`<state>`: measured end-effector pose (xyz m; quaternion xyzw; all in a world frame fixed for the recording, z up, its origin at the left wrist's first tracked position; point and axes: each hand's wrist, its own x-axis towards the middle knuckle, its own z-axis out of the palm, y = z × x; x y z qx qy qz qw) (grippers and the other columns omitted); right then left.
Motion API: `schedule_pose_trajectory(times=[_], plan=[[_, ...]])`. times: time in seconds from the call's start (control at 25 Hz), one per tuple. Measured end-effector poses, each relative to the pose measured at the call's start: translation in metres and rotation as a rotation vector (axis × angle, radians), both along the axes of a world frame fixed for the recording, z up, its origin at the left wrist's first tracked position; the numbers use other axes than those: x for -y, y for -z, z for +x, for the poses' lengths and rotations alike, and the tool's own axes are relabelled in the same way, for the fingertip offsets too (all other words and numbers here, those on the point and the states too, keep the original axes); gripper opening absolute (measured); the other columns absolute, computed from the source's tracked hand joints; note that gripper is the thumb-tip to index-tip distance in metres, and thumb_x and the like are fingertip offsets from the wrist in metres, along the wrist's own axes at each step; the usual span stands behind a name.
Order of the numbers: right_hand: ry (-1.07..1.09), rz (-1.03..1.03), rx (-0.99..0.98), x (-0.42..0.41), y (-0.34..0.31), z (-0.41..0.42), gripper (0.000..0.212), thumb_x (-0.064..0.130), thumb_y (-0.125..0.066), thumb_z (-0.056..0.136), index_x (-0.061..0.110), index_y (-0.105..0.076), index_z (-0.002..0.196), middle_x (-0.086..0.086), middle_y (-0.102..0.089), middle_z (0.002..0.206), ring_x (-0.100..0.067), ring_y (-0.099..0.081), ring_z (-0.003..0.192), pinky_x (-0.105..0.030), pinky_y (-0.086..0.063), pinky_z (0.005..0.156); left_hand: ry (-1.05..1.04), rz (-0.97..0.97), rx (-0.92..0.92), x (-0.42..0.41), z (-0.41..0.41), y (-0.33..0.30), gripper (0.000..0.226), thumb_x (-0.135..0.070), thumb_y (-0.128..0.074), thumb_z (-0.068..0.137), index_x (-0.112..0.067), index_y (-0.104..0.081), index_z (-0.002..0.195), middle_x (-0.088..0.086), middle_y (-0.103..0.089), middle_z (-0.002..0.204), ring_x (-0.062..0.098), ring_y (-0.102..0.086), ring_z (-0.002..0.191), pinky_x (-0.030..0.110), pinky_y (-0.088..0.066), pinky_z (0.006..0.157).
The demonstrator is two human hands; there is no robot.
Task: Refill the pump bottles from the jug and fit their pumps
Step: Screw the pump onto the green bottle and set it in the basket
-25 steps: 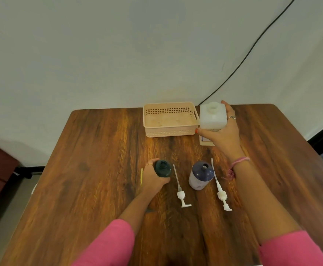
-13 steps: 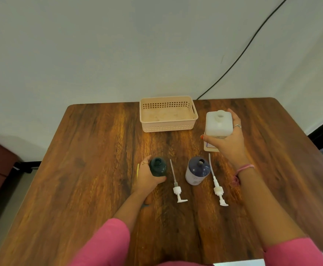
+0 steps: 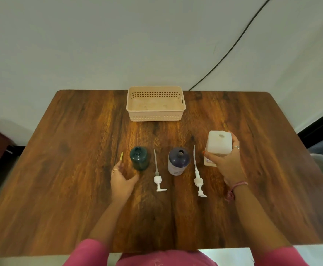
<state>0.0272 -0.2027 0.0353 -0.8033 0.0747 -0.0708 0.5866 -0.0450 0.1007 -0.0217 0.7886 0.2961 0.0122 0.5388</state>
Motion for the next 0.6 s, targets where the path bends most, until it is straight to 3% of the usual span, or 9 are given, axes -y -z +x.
schedule_pose_trajectory(times=[0.2,0.48,0.6], plan=[[0.013,0.020,-0.059,0.026,0.027,-0.016,0.090,0.009,-0.083,0.069,0.022,-0.030,0.139,0.004,-0.048,0.123,-0.004,-0.052,0.100,-0.003,-0.047,0.064,-0.087,0.011,0.028,0.021,-0.009,0.009,0.079,-0.010,-0.079,0.076,-0.011,-0.037,0.143,0.010,-0.045,0.146,0.026,-0.046,0.133,0.042,-0.041,0.110],[-0.008,-0.007,-0.106,0.047,0.046,-0.019,0.089,0.012,-0.084,0.069,0.023,-0.030,0.139,0.006,-0.046,0.124,-0.008,-0.047,0.111,-0.010,-0.046,0.080,-0.113,0.015,0.100,0.047,-0.009,0.002,0.075,-0.003,-0.077,0.077,-0.006,-0.038,0.142,0.011,-0.046,0.145,0.024,-0.044,0.135,0.037,-0.037,0.111],[-0.048,-0.007,-0.124,0.049,0.045,-0.018,0.091,0.011,-0.084,0.068,0.024,-0.029,0.139,0.006,-0.045,0.125,-0.008,-0.046,0.111,-0.004,-0.046,0.076,-0.113,0.018,0.101,0.050,-0.010,0.003,0.075,-0.003,-0.076,0.078,-0.006,-0.038,0.142,0.011,-0.046,0.146,0.024,-0.044,0.135,0.039,-0.037,0.112]])
